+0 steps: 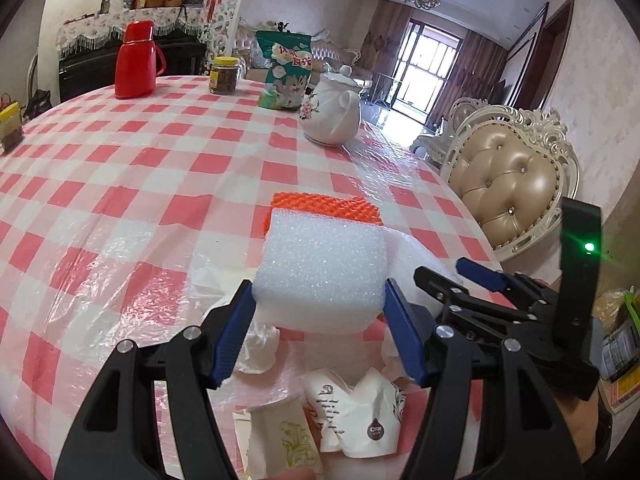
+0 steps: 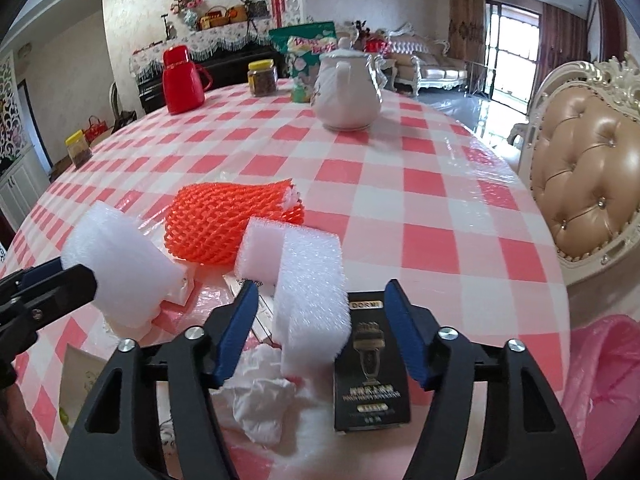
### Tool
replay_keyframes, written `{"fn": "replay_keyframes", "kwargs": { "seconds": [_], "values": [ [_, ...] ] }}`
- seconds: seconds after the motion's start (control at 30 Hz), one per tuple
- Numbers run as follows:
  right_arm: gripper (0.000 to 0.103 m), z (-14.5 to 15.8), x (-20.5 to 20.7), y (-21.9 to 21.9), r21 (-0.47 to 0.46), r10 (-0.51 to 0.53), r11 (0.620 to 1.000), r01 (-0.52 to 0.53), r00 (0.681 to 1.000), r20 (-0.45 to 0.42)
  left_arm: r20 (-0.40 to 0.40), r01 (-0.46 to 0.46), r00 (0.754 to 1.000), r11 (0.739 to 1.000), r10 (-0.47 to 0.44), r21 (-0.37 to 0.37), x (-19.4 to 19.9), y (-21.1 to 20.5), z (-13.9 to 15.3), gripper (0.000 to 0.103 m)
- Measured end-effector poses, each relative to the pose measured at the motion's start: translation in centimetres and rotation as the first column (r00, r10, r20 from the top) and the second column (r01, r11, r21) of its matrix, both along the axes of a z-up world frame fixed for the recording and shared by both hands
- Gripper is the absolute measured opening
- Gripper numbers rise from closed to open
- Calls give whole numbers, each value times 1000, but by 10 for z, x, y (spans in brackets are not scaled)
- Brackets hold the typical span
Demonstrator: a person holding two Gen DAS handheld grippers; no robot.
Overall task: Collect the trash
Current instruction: 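Grasp a white foam block with the left tool while the right tool grasps another, then carry both white foam blocks over the pink wastebasket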
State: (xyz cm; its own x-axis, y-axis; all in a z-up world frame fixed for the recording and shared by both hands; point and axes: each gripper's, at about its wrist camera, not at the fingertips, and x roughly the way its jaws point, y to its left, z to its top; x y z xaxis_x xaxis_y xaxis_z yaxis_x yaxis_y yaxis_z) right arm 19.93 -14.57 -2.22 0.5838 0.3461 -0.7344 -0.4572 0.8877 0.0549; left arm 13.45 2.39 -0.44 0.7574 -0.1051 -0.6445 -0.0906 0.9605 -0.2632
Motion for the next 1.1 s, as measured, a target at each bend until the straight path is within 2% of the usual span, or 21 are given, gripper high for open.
{"fn": "replay_keyframes", "kwargs": {
  "seconds": [0.13,0.2,0.6,1.1],
  "values": [
    [37,-6,2,6,-21,20,1000,-21,1000,-21,0,-5,1000,1000,5,-3,0,1,0,63],
    [35,-7,1,6,-16,24,1000,-25,999,-23,0,-6,1000,1000,6,-4,-1,1,0,63],
    [34,23,-26,-19,45,-25,999,23,998,55,37,-12,999,1000,12,0,-8,-2,10,63],
    [34,65,-72,-111,72,-181,982,172,972,148,102,83,991,996,-84,18,-17,-41,37,63]
  ]
}}
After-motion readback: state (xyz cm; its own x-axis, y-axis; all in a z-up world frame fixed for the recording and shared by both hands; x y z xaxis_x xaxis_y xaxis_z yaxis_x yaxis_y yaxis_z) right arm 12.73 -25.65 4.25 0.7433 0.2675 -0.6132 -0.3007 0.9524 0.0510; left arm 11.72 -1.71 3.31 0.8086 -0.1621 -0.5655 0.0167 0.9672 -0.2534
